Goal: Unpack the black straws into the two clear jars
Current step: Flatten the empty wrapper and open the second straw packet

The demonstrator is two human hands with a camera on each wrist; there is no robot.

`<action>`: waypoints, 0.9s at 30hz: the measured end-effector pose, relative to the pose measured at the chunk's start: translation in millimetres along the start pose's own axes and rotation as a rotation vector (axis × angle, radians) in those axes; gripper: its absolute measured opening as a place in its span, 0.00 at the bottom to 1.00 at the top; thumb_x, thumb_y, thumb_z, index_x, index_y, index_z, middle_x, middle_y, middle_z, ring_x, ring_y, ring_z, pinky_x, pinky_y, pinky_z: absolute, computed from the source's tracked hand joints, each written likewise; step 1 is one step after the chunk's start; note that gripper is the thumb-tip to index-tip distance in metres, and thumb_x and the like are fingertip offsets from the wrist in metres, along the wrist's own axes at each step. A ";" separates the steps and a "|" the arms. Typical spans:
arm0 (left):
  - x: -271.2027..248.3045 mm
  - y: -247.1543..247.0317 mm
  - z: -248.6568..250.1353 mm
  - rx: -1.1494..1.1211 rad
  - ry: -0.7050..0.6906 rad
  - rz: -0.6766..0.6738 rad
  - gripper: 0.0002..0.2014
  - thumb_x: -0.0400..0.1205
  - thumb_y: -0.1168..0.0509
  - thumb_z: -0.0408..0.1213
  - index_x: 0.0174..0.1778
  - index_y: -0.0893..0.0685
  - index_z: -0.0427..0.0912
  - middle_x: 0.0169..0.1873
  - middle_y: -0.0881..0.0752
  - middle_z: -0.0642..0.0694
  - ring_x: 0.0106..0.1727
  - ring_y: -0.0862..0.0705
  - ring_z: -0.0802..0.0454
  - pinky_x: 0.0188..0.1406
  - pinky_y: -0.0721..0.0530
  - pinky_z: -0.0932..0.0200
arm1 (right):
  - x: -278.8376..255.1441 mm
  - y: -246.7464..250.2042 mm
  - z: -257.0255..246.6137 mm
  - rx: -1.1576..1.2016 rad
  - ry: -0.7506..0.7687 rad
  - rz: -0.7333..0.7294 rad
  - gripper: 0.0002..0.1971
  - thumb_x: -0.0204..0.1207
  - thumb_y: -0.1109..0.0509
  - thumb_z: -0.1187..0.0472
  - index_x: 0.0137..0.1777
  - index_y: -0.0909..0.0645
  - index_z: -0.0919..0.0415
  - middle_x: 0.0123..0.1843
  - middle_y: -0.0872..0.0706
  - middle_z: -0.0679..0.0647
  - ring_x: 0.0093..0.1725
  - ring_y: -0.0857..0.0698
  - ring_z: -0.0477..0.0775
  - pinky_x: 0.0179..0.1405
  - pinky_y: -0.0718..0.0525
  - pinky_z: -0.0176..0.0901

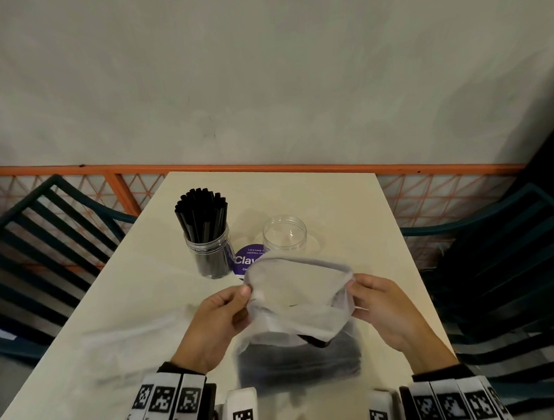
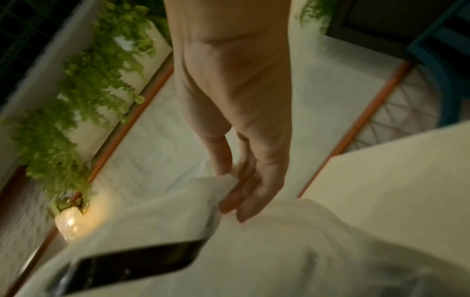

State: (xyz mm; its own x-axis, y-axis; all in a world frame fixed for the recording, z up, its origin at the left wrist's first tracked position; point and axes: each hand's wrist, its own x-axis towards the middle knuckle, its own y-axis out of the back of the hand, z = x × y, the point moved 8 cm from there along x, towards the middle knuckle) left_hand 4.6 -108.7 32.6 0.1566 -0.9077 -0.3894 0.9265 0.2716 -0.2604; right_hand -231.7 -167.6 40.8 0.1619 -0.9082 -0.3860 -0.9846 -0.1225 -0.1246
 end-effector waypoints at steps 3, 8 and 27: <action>3.1 0.9 -5.8 -0.194 0.108 -0.007 0.04 0.80 0.39 0.33 0.47 0.19 0.43 0.32 0.11 0.47 0.30 0.14 0.54 0.33 0.18 0.58 | 4.4 -3.4 17.3 0.246 -0.170 -0.070 0.09 0.76 0.35 0.70 0.55 0.23 0.63 0.44 0.11 0.60 0.40 0.13 0.56 0.38 0.13 0.48; 7.0 6.0 -10.3 -0.471 0.209 -0.116 0.21 0.54 0.19 0.31 0.39 0.19 0.41 0.35 0.10 0.44 0.34 0.11 0.50 0.36 0.16 0.56 | 9.6 9.7 29.9 0.639 -0.308 -0.166 0.43 0.25 0.14 0.75 0.49 0.21 0.68 0.46 0.11 0.65 0.42 0.11 0.62 0.43 0.11 0.54; -9.3 27.5 34.6 0.604 -0.279 0.413 0.07 0.77 0.38 0.30 0.49 0.26 0.40 0.40 0.20 0.44 0.42 0.23 0.47 0.42 0.23 0.51 | 2.0 35.7 -13.0 -0.271 0.180 0.255 0.09 0.75 0.33 0.68 0.41 0.15 0.53 0.47 0.12 0.56 0.46 0.14 0.54 0.44 0.14 0.44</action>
State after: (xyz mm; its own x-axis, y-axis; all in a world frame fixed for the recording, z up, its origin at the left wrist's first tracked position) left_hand 40.5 -103.8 59.7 0.5352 -0.8396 -0.0928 0.7876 0.4564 0.4140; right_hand -267.4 -179.0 47.4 -0.0800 -0.9757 -0.2039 -0.9774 0.0366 0.2084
